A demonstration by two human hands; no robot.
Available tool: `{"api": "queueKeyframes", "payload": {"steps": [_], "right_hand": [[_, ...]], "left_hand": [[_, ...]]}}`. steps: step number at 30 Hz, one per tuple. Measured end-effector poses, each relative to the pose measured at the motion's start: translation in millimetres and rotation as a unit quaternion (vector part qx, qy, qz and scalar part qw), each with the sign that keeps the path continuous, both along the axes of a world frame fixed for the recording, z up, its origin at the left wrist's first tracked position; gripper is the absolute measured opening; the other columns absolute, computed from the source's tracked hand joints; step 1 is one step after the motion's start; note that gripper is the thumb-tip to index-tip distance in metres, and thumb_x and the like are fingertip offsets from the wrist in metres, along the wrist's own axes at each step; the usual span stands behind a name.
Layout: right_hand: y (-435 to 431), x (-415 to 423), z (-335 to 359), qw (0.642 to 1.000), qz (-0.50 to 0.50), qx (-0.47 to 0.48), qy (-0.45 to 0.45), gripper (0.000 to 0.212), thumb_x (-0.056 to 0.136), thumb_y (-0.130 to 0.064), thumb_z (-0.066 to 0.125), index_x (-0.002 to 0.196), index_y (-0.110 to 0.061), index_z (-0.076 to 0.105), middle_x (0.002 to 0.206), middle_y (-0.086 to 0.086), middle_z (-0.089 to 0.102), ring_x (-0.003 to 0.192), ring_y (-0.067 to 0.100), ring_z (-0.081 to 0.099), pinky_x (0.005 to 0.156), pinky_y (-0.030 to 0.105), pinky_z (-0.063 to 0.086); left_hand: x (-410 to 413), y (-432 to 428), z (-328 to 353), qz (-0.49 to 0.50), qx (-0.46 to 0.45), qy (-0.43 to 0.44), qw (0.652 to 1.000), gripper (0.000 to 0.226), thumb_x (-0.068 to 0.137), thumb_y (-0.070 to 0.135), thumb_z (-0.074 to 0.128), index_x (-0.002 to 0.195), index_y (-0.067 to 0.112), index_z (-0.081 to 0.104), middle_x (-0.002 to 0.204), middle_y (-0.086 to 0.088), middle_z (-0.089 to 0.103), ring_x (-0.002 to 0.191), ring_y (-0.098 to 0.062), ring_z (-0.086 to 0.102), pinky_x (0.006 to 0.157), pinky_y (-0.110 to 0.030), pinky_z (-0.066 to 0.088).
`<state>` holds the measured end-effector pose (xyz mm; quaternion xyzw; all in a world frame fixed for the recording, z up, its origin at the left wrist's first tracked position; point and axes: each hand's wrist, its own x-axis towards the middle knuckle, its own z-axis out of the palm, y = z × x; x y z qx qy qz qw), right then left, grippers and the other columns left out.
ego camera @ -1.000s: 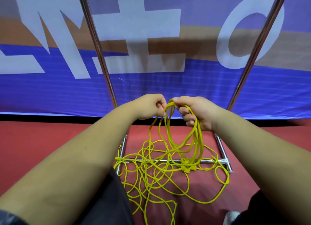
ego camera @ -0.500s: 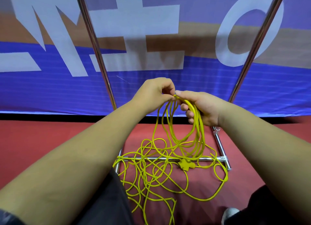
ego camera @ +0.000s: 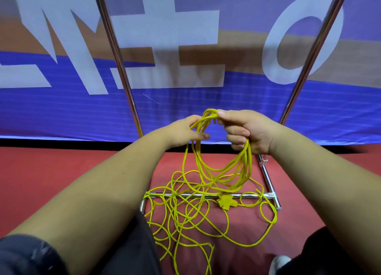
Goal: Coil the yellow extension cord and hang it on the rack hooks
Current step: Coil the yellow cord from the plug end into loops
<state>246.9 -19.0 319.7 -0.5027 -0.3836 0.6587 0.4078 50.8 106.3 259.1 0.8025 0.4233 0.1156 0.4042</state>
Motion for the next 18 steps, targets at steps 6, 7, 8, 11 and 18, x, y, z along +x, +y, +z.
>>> {"api": "queueKeyframes", "payload": {"steps": [6,7,8,11,18], "right_hand": [[-0.2,5.7,2.3,1.0,-0.015,-0.008,-0.018,0.01,0.102,-0.022,0.059,0.099,-0.013,0.063,0.055,-0.005,0.042,0.036,0.007,0.028,0.039,0.022,0.023],[-0.7,7.8,2.9,1.0,-0.009,-0.007,-0.025,0.011,0.102,-0.02,0.057,0.104,-0.011,0.063,0.062,-0.005,0.048,0.036,0.007,0.029,0.039,0.021,0.023],[-1.0,9.7,3.1,1.0,-0.004,-0.007,-0.03,0.013,0.101,-0.018,0.056,0.109,-0.01,0.063,0.066,-0.004,0.05,0.036,0.006,0.029,0.039,0.021,0.023],[-1.9,13.3,4.1,0.999,-0.004,-0.013,-0.033,0.02,0.1,-0.016,0.053,0.116,-0.009,0.063,0.066,-0.005,0.041,0.04,0.007,0.028,0.042,0.023,0.023],[-5.4,12.0,2.5,0.998,0.004,-0.019,-0.057,0.011,0.098,-0.025,0.067,0.103,-0.019,0.059,0.064,-0.005,0.042,0.043,0.01,0.038,0.048,0.027,0.04]], "left_hand": [[10.4,-1.7,6.9,0.054,-0.003,-0.032,0.998,0.016,0.098,0.022,0.056,0.096,0.022,0.071,0.088,0.0,0.07,0.085,-0.024,0.076,0.079,-0.042,0.061],[10.3,-1.6,8.7,0.057,0.01,-0.037,0.998,0.017,0.099,0.021,0.054,0.097,0.022,0.07,0.088,0.0,0.069,0.077,-0.023,0.074,0.075,-0.042,0.061],[9.9,-0.4,10.0,0.06,0.024,-0.045,0.997,0.017,0.1,0.02,0.053,0.098,0.023,0.069,0.088,-0.001,0.07,0.072,-0.021,0.071,0.071,-0.041,0.061],[9.7,3.9,15.7,0.064,0.054,-0.069,0.994,0.009,0.101,0.02,0.059,0.097,0.02,0.068,0.069,0.007,0.061,0.059,-0.017,0.057,0.062,-0.036,0.054],[9.3,3.3,23.0,0.041,0.086,-0.109,0.989,0.008,0.098,0.02,0.07,0.097,0.013,0.073,0.056,0.019,0.052,0.048,0.002,0.044,0.052,-0.013,0.037]]}}
